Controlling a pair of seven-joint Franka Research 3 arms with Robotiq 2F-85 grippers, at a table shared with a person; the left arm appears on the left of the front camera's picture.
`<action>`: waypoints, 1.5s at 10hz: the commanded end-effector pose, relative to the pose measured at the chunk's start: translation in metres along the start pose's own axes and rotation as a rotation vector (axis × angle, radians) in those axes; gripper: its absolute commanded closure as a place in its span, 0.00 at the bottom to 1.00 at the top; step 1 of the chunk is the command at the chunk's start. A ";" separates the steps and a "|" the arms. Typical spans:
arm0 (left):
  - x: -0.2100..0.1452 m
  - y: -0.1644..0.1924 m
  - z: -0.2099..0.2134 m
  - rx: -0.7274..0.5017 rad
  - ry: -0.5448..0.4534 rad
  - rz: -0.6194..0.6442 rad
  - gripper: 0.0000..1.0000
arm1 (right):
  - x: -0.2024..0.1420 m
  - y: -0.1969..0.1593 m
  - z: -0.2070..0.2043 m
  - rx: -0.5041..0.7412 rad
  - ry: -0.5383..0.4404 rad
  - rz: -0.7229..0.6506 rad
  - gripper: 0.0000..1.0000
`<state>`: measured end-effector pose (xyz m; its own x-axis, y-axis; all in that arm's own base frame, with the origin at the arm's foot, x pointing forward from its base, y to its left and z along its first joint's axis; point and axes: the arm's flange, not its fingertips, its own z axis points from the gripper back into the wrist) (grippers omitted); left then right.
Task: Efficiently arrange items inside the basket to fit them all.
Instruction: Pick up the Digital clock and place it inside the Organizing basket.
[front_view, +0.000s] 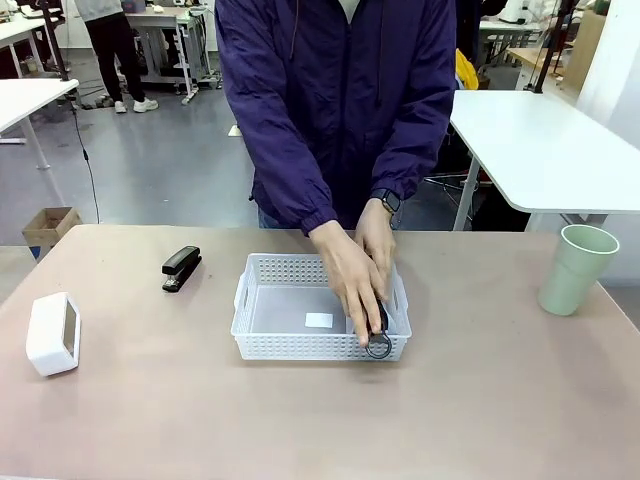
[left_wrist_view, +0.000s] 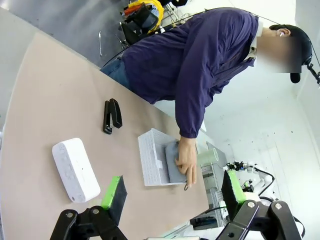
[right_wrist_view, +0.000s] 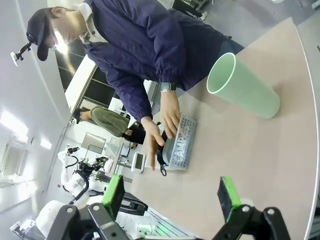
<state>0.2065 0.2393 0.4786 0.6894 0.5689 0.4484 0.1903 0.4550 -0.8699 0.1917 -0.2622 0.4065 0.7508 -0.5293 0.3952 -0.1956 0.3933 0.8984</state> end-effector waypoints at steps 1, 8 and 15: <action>-0.001 -0.007 -0.002 0.123 0.028 0.045 0.00 | 0.003 0.003 0.000 0.009 -0.013 0.030 0.00; 0.038 -0.059 -0.091 0.756 0.420 -0.007 0.00 | 0.003 0.003 0.000 0.009 -0.013 0.030 0.00; 0.005 -0.048 -0.213 1.029 0.492 -0.173 0.00 | 0.003 0.003 0.000 0.009 -0.013 0.030 0.00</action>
<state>0.3463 0.0719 0.4873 0.9571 0.1924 0.2166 -0.1784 0.9805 -0.0826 0.1917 -0.2615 0.4077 0.7512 -0.5290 0.3947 -0.1947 0.3938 0.8983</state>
